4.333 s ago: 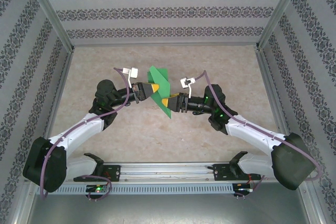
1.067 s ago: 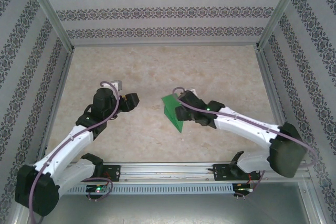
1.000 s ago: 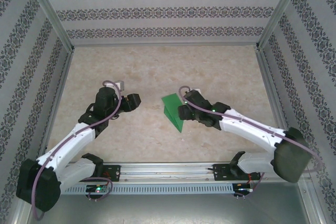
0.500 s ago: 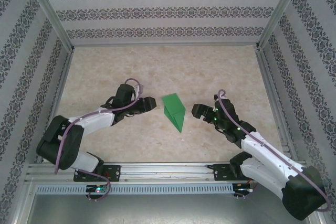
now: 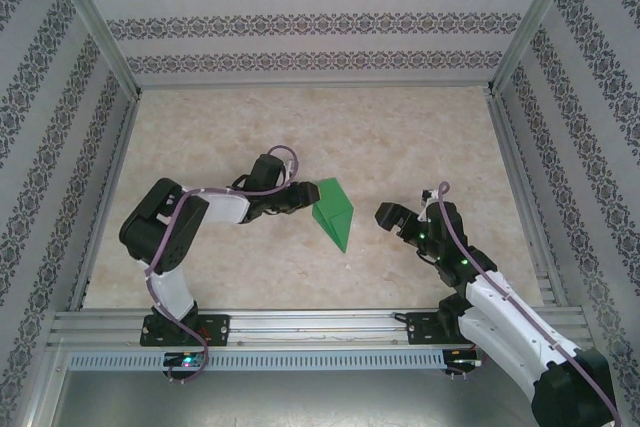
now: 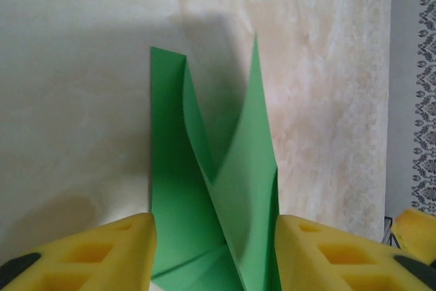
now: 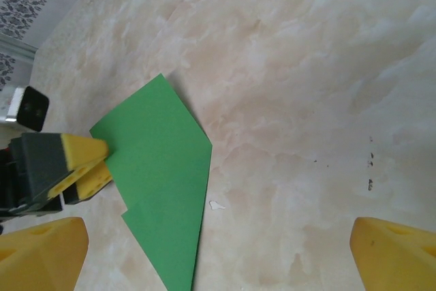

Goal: Fold a paper plane with a square sheet of paper (fold left side to right side)
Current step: Pick up the paper from the center of the table.

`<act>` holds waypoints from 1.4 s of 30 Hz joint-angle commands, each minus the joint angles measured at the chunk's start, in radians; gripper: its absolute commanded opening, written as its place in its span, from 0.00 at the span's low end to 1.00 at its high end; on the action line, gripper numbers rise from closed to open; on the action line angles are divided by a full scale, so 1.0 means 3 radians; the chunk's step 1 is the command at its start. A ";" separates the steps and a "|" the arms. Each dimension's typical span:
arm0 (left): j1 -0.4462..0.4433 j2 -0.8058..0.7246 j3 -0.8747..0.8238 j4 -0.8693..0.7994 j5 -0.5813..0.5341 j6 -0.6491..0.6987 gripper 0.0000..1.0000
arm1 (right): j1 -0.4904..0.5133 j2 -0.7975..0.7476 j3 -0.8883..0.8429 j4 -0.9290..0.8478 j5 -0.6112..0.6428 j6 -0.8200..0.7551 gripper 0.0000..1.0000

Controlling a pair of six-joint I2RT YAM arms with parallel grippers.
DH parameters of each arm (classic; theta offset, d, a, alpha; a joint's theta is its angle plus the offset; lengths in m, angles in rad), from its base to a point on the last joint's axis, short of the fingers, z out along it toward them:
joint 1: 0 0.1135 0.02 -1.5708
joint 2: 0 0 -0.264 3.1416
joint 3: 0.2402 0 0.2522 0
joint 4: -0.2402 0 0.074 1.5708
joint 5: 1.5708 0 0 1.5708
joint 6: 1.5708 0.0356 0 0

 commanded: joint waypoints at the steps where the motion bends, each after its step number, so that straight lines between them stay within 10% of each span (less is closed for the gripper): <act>1: -0.0065 0.0139 0.0138 0.0282 0.0110 -0.0128 0.42 | -0.0063 -0.0054 -0.0063 0.0070 -0.0104 0.0074 0.98; 16: 0.0053 -0.0097 -0.0162 0.0563 0.0253 0.0012 0.01 | -0.0213 0.0289 -0.0034 0.0521 -0.0820 -0.0156 0.91; 30: 0.0427 -0.0765 -0.0819 0.1145 0.1365 0.0449 0.00 | 0.0118 0.2042 0.0679 0.1580 -0.2108 -0.0749 0.91; 42: 0.0468 -0.0741 -0.0963 0.1488 0.1586 0.0374 0.00 | 0.0410 0.3153 0.1213 0.2029 -0.2636 -0.0791 0.78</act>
